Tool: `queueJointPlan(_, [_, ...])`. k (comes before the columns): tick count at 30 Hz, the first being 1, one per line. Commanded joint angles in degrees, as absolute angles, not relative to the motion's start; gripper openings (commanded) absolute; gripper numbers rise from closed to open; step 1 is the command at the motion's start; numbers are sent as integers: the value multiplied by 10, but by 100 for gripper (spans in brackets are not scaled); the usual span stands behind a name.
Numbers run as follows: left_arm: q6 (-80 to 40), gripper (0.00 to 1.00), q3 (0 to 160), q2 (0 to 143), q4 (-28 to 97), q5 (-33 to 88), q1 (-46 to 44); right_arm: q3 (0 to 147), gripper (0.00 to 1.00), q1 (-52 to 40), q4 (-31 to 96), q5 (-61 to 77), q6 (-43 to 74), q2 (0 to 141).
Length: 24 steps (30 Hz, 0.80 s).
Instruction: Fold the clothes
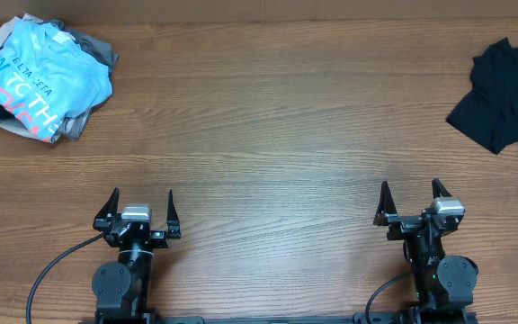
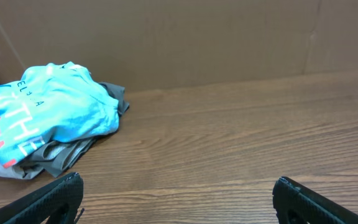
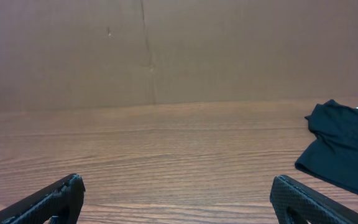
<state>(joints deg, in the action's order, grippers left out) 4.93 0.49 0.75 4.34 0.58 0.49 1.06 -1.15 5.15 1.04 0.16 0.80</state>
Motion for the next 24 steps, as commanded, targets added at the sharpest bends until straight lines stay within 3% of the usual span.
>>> queueJointPlan(1, [64,100,3,4,44,-4,8,5,100,-12,48,5,-2,3])
queueJointPlan(24, [64,100,3,4,44,-4,8,5,100,-13,42,50,14,3])
